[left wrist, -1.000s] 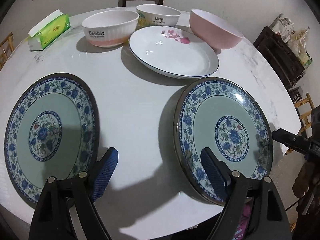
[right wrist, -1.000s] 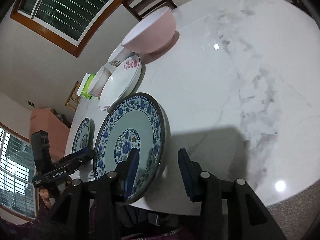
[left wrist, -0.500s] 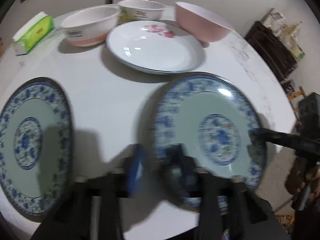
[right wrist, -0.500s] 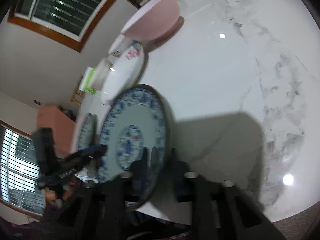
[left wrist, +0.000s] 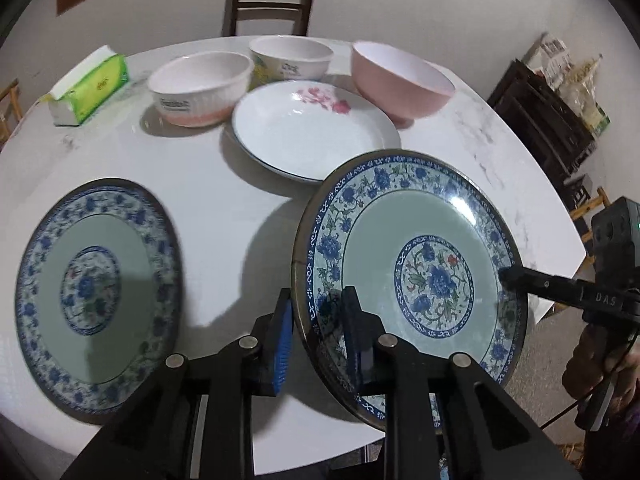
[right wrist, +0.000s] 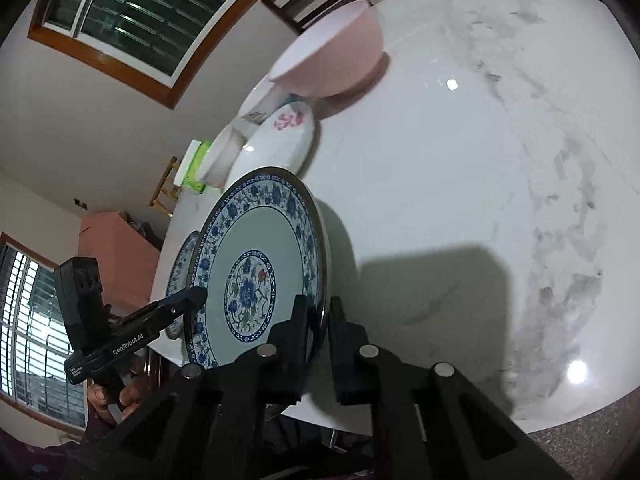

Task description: Organize plates and bowls

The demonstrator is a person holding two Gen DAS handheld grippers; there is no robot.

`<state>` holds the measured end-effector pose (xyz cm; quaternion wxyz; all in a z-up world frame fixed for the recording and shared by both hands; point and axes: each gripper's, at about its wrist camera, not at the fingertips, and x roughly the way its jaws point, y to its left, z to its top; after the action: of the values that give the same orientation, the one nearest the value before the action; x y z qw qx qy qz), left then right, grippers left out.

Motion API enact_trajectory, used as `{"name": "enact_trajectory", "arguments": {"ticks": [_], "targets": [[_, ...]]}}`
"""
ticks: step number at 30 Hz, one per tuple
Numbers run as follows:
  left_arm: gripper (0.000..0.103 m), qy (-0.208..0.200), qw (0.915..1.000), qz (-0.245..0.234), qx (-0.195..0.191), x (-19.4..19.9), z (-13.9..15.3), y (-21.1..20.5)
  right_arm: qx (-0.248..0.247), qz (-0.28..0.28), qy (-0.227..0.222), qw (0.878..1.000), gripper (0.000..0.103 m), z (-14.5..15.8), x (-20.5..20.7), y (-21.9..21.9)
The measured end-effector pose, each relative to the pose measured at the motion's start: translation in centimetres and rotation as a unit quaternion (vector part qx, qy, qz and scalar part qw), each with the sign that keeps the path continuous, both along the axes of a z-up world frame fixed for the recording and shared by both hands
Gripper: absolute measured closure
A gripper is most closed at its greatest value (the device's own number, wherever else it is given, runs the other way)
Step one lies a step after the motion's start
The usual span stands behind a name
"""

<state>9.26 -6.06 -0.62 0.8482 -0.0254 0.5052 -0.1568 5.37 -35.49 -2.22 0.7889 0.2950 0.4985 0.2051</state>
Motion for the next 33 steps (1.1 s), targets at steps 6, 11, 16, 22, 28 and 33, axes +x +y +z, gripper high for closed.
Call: {"name": "enact_trajectory", "arguments": {"ticks": [6, 11, 16, 22, 28, 33], "targets": [[0.083, -0.005, 0.9986, 0.052, -0.004, -0.7, 1.4, 3.9, 0.002, 0.043, -0.006, 0.999, 0.093, 1.2, 2.1, 4.3], [0.083, -0.008, 0.9954, 0.095, -0.002, -1.4, 2.1, 7.9, 0.004, 0.075, -0.01, 0.997, 0.093, 1.8, 3.8, 8.4], [0.083, -0.013, 0.9913, 0.131, -0.001, -2.2, 2.6, 11.5, 0.003, 0.106, -0.013, 0.994, 0.093, 2.2, 4.9, 12.0], [0.082, -0.022, 0.9871, 0.159, 0.002, -2.7, 2.8, 14.2, 0.0, 0.128, -0.014, 0.992, 0.093, 2.6, 5.9, 15.2], [0.082, -0.021, 0.983, 0.182, 0.002, -2.7, 2.5, 16.4, -0.003, 0.144, -0.01, 0.99, 0.093, 2.2, 6.6, 17.8], [0.081, -0.025, 0.9799, 0.198, 0.009, -2.5, 2.1, 18.1, -0.008, 0.155, -0.008, 0.988, 0.093, 2.1, 7.5, 19.8]]}}
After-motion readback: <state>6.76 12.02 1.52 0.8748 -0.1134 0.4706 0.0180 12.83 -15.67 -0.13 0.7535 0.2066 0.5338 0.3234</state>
